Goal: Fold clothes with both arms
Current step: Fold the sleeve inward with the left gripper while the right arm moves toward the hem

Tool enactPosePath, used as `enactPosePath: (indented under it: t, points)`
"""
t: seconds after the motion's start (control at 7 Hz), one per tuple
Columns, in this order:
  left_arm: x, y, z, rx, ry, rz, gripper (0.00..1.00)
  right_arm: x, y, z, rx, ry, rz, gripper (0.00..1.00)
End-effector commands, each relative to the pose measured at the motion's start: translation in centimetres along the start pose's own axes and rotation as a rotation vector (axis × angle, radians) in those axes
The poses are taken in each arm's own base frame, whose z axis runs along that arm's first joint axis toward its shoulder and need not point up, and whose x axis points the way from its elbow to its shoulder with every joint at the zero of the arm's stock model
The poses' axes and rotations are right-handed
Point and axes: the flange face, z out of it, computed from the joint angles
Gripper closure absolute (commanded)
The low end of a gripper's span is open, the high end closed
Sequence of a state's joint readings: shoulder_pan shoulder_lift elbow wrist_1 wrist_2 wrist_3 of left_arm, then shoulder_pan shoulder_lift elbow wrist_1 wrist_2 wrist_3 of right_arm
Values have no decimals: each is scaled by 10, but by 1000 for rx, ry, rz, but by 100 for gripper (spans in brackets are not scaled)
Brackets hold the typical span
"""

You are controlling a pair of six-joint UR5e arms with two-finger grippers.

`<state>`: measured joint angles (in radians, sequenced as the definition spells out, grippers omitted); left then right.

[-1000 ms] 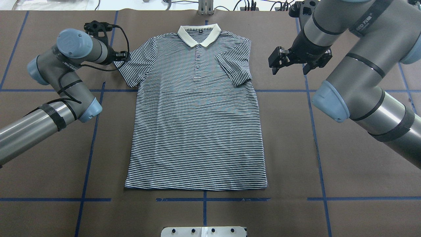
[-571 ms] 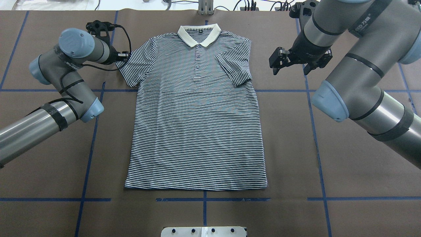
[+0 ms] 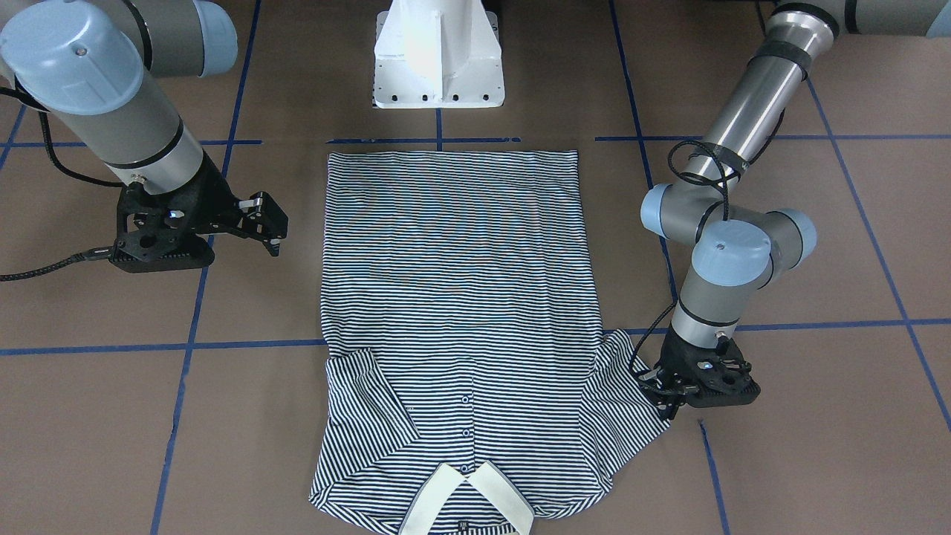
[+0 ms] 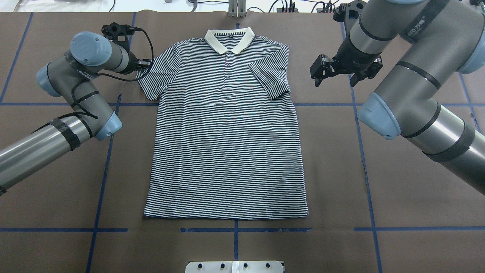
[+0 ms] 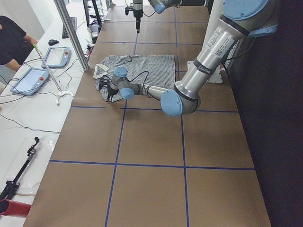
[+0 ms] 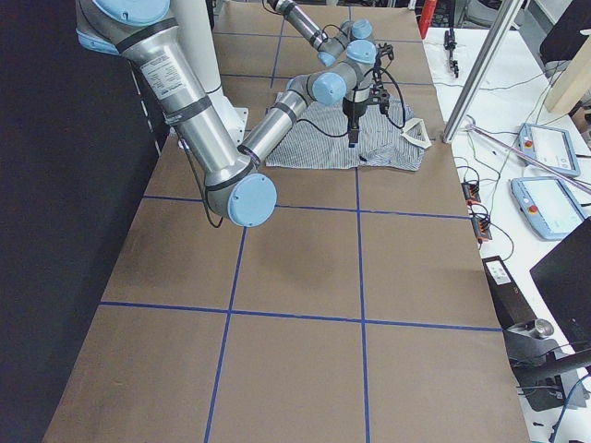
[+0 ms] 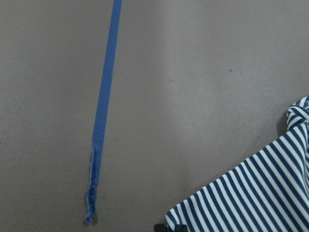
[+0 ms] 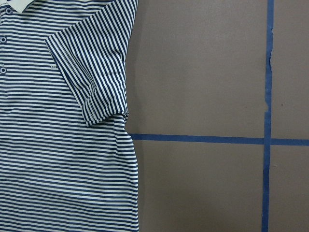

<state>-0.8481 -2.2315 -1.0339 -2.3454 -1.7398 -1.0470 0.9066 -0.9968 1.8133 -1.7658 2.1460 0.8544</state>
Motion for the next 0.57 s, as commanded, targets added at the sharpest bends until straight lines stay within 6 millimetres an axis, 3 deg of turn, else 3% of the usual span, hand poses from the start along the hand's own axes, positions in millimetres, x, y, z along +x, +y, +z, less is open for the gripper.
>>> enactPosePath:
  t: [0.0, 0.14, 0.29, 0.43]
  points:
    - [10, -2, -9, -7, 4, -3, 100, 0, -1, 1, -1, 1, 1, 0]
    - [32, -9, -34, -21, -17, -7, 100, 0, -1, 1, -1, 1, 1, 0]
    - [68, -24, -64, -33, -34, -16, 100, 0, -1, 1, -1, 1, 1, 0]
    - [94, -33, -70, -29, -23, -84, 100, 1, -1, 1, -1, 2, 3, 0]
